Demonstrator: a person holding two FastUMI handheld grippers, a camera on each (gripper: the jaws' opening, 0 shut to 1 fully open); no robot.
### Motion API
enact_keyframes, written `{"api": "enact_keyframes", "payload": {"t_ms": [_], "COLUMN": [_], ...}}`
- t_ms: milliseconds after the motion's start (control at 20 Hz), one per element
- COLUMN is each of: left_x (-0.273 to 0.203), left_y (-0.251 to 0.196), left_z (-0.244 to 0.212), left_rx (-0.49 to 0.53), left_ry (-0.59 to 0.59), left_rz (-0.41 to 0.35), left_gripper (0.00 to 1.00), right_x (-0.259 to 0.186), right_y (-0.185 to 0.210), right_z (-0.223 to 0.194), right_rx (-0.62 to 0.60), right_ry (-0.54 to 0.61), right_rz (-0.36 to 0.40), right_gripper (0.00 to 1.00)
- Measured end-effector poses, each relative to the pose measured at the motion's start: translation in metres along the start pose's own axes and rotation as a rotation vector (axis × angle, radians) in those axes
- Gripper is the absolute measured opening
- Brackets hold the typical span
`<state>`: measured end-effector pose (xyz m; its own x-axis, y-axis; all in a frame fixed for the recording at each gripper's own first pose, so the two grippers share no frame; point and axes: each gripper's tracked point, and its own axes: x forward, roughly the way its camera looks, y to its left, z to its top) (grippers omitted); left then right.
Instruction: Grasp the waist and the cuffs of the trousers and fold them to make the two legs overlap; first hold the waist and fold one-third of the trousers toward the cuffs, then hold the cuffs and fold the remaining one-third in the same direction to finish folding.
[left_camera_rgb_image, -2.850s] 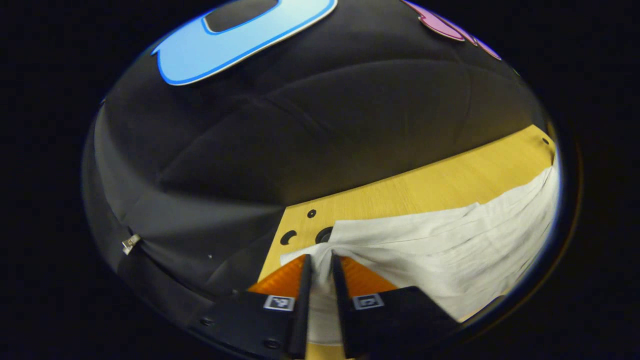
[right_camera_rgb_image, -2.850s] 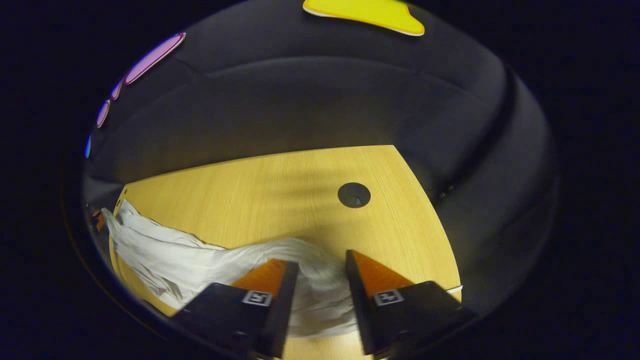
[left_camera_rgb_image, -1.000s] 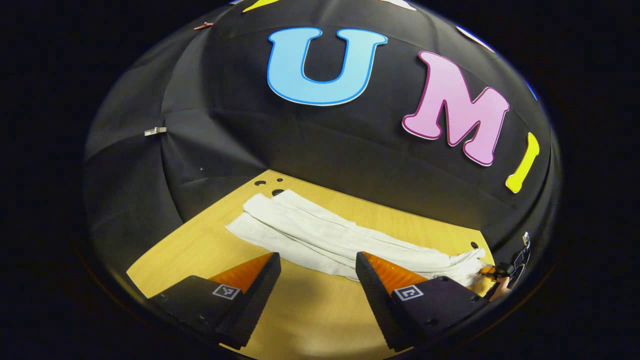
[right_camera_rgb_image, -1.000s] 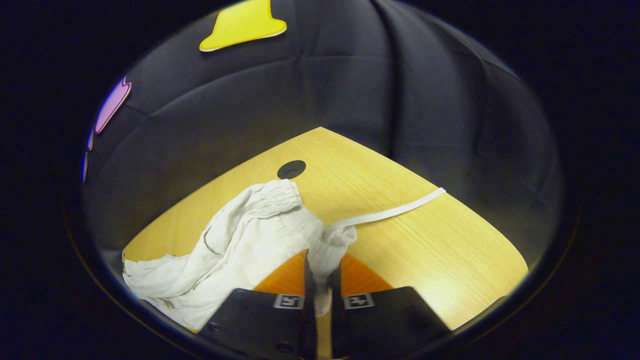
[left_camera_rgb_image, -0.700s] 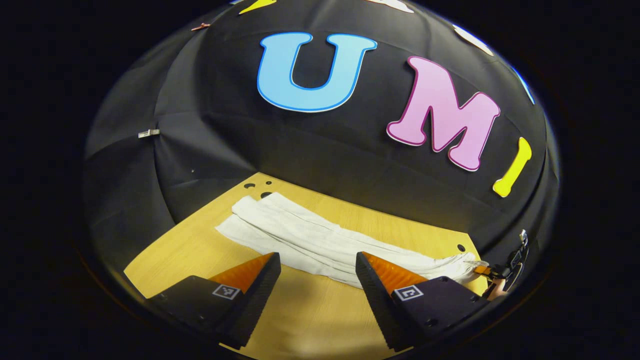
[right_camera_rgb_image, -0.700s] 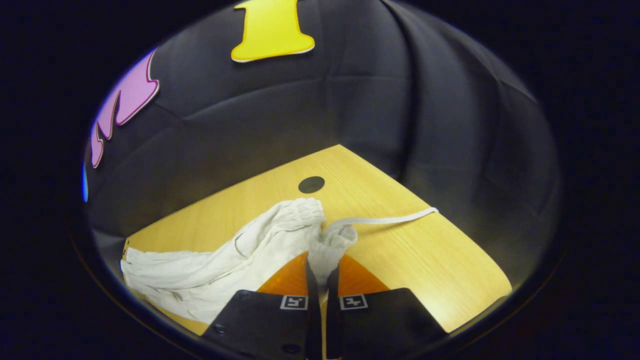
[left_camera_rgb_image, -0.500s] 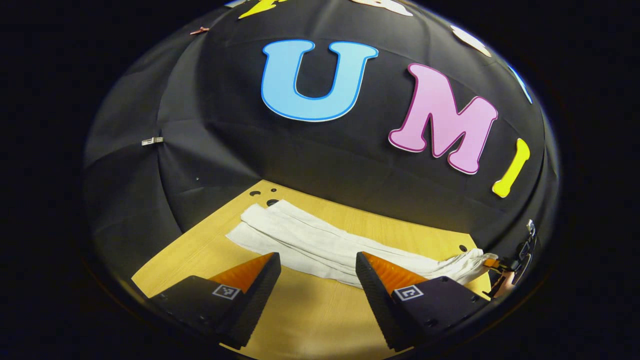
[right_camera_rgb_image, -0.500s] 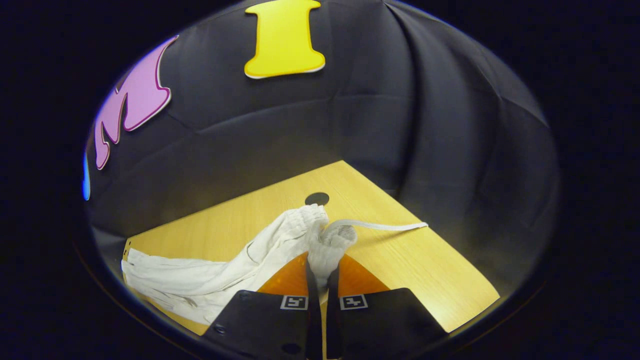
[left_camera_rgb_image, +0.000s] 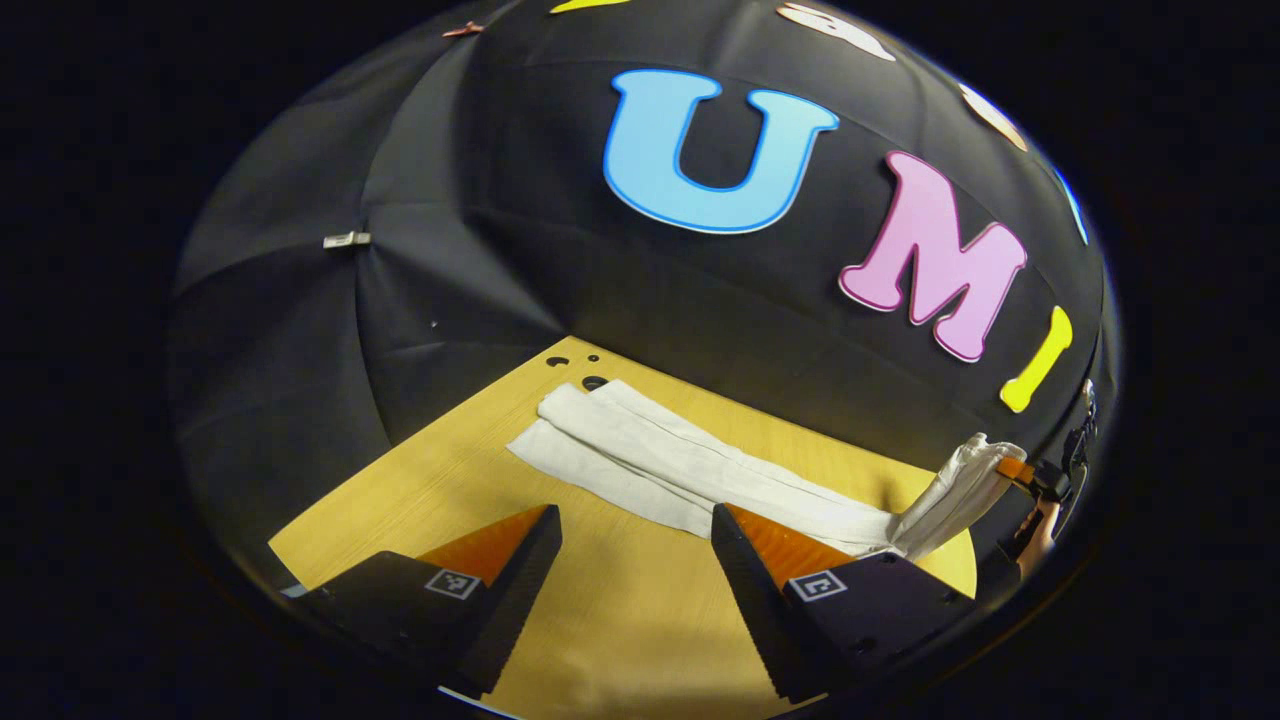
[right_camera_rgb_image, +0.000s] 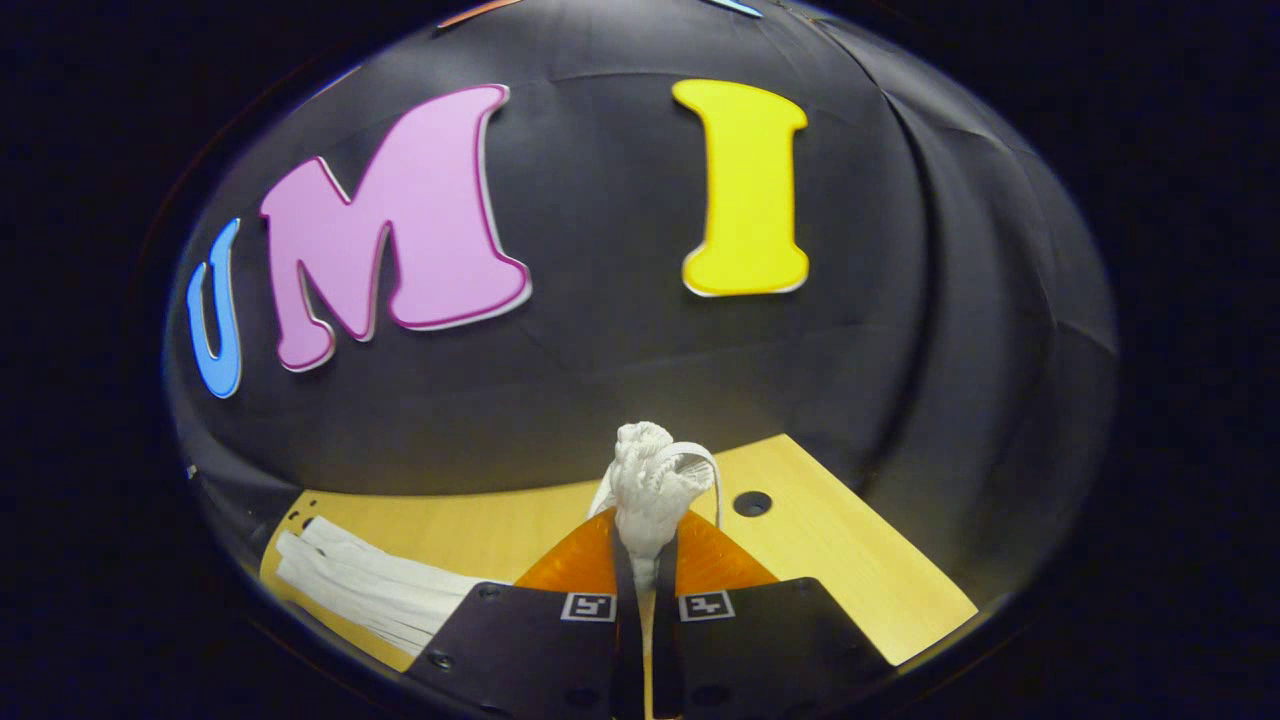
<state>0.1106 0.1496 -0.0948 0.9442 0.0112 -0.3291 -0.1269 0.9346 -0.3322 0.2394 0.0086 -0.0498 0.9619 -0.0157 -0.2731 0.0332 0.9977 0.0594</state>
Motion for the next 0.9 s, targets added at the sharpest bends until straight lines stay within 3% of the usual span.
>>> {"api": "enact_keyframes", "payload": {"t_ms": [150, 250, 450, 750, 900], "left_x": [0.012, 0.022, 0.047, 0.085, 0.105], "left_y": [0.028, 0.046, 0.065, 0.070, 0.075], "left_z": [-0.012, -0.016, -0.020, 0.004, 0.020], "left_rx": [-0.012, 0.006, 0.003, 0.015, 0.029], "left_ry": [0.017, 0.007, 0.000, -0.062, -0.093], "left_rz": [0.019, 0.042, 0.047, -0.001, 0.000], "left_gripper": [0.96, 0.96, 0.96, 0.96, 0.95], "right_x": [-0.006, -0.007, -0.018, -0.022, -0.027], "right_y": [0.059, 0.106, 0.171, 0.230, 0.243], "right_z": [-0.013, -0.028, -0.082, -0.170, -0.206], "right_rx": [0.021, 0.024, -0.020, -0.019, -0.006], "right_ry": [-0.015, -0.025, -0.014, 0.072, 0.143], "right_rz": [0.084, 0.185, 0.292, 0.336, 0.354], "right_gripper": [0.08, 0.07, 0.08, 0.11, 0.20]}}
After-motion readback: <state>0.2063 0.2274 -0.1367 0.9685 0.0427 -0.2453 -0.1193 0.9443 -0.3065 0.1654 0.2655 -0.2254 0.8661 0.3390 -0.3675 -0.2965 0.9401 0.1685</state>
